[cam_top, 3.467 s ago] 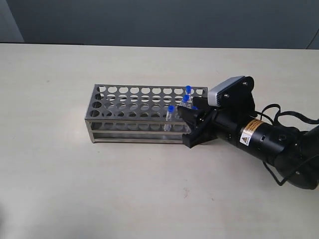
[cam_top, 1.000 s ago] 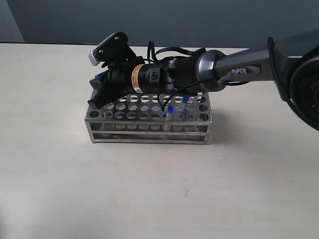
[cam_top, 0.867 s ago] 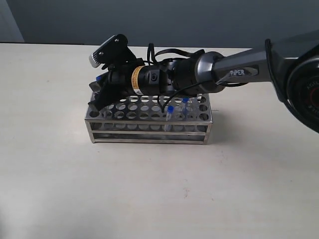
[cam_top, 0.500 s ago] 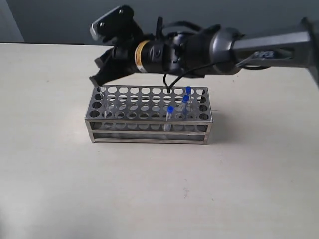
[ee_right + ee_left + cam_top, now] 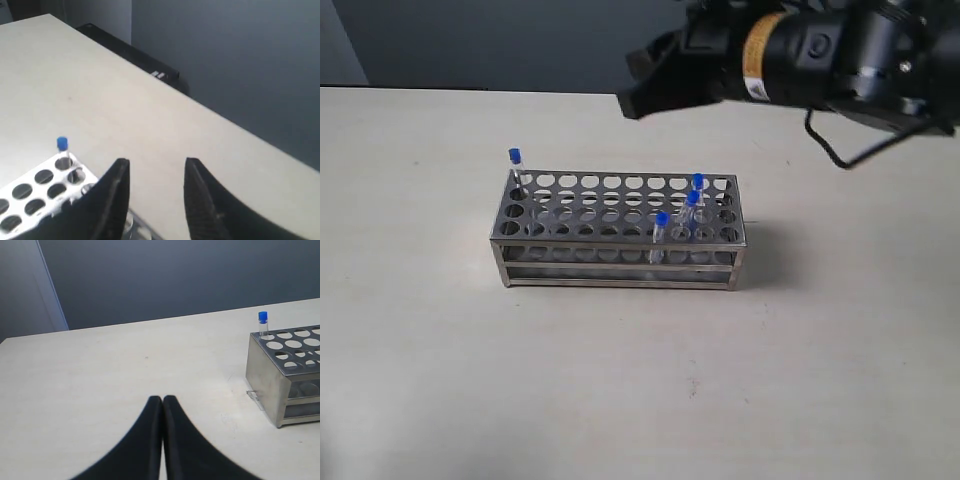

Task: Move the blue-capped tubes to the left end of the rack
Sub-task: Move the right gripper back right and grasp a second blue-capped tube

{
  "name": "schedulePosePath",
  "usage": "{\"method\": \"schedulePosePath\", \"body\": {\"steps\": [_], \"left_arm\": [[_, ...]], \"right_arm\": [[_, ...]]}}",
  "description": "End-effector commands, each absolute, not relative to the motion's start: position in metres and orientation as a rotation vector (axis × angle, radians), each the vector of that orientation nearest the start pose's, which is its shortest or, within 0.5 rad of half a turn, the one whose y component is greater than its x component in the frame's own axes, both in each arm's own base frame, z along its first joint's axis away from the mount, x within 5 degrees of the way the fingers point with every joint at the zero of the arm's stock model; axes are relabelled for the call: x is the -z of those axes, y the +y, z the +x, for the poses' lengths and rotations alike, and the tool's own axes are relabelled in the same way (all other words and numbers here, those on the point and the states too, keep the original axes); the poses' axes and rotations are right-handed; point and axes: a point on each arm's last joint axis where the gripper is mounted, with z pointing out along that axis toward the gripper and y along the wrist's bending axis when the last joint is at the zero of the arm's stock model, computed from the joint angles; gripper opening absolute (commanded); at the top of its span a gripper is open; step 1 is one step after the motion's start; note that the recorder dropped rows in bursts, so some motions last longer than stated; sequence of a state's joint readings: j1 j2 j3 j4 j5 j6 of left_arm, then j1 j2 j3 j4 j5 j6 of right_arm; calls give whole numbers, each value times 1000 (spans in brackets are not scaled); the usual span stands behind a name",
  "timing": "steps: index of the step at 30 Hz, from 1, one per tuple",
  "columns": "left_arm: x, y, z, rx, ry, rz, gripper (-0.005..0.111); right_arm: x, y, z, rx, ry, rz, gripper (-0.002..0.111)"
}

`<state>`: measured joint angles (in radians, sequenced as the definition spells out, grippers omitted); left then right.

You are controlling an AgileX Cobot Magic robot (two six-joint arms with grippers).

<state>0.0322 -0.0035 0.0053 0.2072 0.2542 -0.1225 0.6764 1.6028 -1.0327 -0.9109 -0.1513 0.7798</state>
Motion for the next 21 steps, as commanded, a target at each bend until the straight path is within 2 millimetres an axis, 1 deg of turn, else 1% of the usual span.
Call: {"method": "schedulePosePath", "body": {"steps": [1, 4, 6, 8, 11, 13, 19, 21], "left_arm": [[-191, 6, 55, -117, 1726, 3, 1], [-191, 6, 55, -117, 1726, 3, 1], [-191, 6, 55, -117, 1726, 3, 1], [-191, 6, 55, -117, 1726, 3, 1], [-191, 6, 55, -117, 1726, 3, 1], [-191, 6, 55, -117, 1726, 3, 1], [-191, 6, 55, -117, 1726, 3, 1], [-191, 6, 55, -117, 1726, 3, 1]], "right_arm": [[-246, 207, 267, -580, 1853, -763, 36], [-234, 197, 263, -629, 1858, -719, 36], [-229, 196, 258, -668, 1847, -719, 36], [-224, 195, 254, -668, 1848, -747, 36], [-214, 189, 252, -595, 1884, -785, 36], [-210, 185, 254, -506, 1896, -808, 36], [-213, 185, 256, -440, 1815, -858, 36], [-211, 185, 258, -421, 1808, -862, 36]]}}
